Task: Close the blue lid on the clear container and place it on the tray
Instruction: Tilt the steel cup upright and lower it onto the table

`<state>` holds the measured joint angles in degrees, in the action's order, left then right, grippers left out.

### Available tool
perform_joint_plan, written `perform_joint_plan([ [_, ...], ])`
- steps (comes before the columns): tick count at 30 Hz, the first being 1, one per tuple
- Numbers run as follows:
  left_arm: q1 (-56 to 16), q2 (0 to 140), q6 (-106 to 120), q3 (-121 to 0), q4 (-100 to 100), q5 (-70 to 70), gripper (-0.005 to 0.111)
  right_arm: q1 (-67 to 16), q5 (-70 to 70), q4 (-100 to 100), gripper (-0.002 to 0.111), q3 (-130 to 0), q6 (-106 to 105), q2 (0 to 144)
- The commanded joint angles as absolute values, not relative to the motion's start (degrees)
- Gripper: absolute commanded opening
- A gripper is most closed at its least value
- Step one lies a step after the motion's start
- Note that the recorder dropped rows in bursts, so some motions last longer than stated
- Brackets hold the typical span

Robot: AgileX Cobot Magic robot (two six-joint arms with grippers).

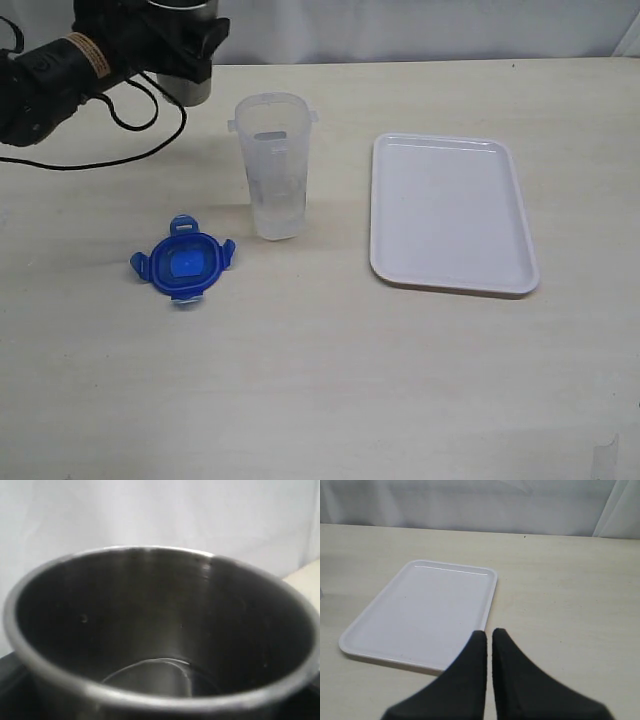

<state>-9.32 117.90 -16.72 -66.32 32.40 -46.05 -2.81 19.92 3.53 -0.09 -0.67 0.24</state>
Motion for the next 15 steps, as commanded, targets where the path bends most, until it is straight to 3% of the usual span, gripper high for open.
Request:
perform_joint_plan([
  [1,-9.43,117.28,-19.55,-67.04,22.80,-45.59,0.000,-2.62,19.84,3.92,0.004,0.00,-0.44,0.00],
  [15,-9.24,120.90,-22.34,-67.04,17.28,-46.06,0.000,-2.62,19.84,3.92,0.004,0.00,-0.44,0.00],
])
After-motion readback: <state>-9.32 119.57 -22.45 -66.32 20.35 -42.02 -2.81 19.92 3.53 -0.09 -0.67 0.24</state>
